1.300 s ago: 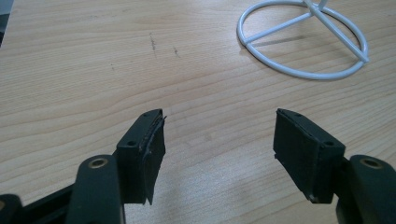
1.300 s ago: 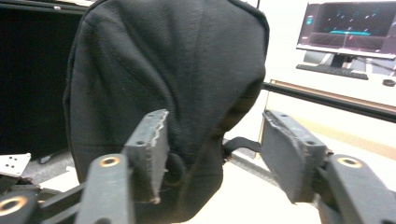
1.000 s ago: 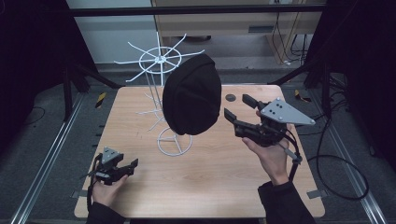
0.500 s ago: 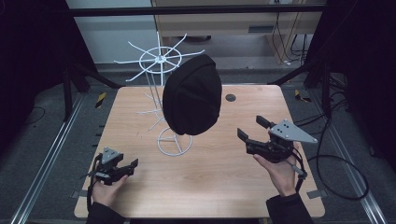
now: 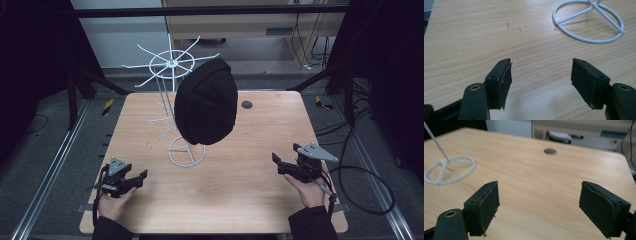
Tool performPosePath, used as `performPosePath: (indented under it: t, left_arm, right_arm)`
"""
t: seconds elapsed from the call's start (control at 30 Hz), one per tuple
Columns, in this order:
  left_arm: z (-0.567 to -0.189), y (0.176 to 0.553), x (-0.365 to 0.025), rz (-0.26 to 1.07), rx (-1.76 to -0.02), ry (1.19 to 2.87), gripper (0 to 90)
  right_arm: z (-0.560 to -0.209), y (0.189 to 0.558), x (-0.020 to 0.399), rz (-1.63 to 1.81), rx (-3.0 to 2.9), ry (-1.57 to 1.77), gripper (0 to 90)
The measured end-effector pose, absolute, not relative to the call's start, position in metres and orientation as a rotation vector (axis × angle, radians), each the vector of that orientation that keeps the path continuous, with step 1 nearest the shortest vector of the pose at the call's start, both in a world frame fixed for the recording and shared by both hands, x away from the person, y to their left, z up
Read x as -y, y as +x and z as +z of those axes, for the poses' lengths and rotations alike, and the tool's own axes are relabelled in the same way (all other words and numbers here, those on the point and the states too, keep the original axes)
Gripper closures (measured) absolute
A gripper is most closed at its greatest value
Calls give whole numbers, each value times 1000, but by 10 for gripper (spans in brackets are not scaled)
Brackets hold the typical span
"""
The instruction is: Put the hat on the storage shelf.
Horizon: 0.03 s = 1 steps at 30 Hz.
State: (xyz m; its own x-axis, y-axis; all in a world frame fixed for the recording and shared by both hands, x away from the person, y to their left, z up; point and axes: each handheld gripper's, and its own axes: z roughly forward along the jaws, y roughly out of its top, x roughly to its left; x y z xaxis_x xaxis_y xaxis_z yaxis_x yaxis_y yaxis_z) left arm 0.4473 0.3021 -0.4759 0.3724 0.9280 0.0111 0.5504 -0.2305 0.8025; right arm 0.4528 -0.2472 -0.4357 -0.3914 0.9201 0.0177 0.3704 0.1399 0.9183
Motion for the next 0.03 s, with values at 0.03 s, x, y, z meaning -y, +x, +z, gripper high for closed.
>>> performPosePath:
  t: [0.03]
  left_arm:
    - [-476,448,-302,656,-1279,1901,321]
  right_arm:
    - [-441,452,251,1211,-1859,1245,164]
